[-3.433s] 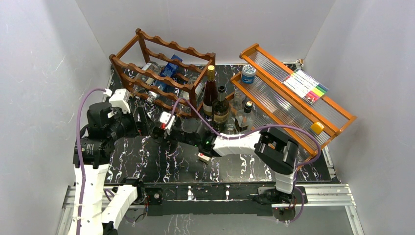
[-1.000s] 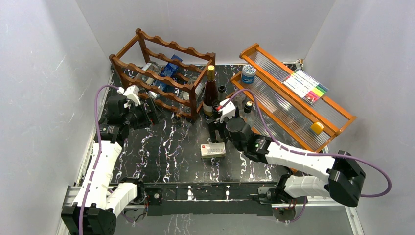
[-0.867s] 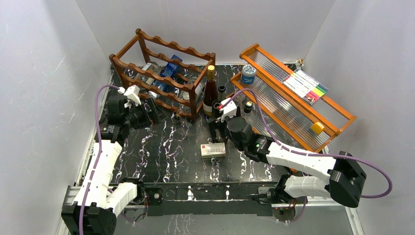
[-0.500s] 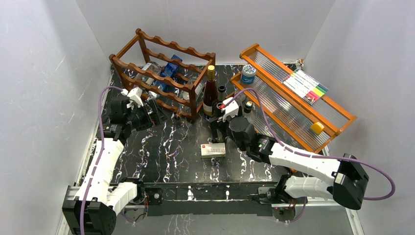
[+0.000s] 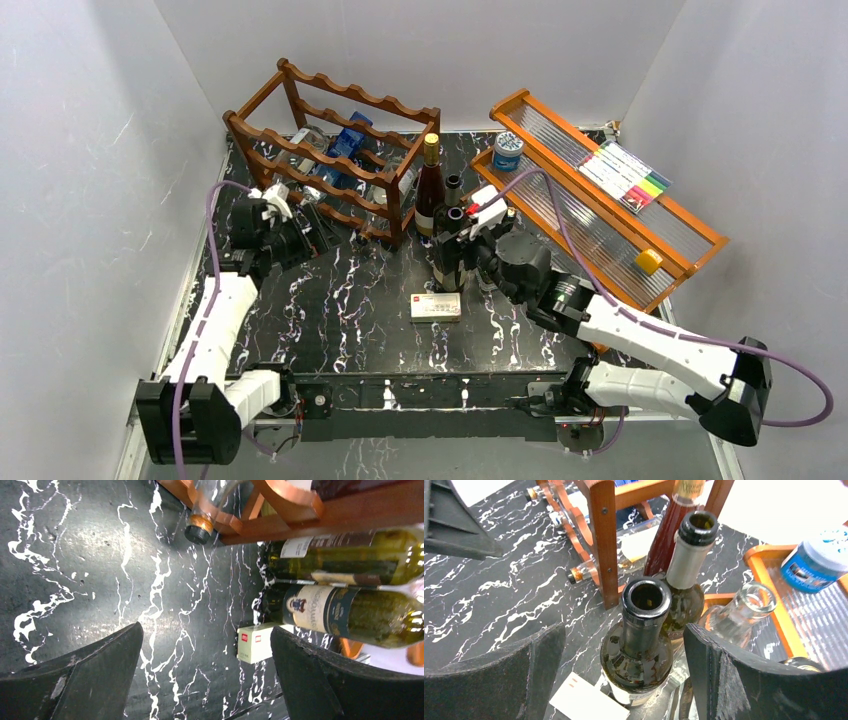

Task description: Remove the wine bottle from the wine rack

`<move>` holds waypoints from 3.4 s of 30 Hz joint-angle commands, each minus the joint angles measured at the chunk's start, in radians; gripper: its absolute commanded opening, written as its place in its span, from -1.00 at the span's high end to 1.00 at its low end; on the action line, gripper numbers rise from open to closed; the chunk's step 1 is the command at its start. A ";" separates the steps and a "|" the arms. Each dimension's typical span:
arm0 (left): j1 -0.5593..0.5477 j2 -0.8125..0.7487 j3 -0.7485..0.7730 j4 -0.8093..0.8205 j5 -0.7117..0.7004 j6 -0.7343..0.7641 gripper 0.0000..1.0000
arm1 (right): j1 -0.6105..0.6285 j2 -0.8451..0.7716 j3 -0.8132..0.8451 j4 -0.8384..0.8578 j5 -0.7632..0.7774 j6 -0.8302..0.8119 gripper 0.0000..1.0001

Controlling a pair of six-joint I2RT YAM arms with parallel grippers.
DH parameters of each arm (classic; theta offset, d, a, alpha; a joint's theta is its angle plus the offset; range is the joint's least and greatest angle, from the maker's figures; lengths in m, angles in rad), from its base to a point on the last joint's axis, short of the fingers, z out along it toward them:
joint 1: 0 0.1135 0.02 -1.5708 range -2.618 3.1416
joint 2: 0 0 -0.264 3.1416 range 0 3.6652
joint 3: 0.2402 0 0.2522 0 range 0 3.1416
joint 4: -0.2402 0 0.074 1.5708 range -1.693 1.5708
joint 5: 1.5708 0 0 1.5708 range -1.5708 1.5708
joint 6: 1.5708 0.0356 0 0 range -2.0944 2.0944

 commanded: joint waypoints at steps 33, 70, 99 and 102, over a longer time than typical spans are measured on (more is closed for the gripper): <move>0.302 0.950 -0.057 1.385 0.155 -0.697 -0.43 | 0.000 -0.293 0.023 -0.031 -0.022 -0.175 -0.96; 0.353 0.961 -0.113 1.563 0.207 -0.833 0.93 | 0.000 -0.290 0.015 -0.045 -0.014 -0.167 -0.96; 0.394 0.946 -0.178 1.565 0.333 -0.927 1.00 | 0.032 0.592 0.777 -0.219 0.009 -0.313 -0.89; 0.396 0.947 -0.182 1.565 0.335 -0.929 1.00 | 0.030 0.662 0.814 -0.191 0.079 -0.334 -0.88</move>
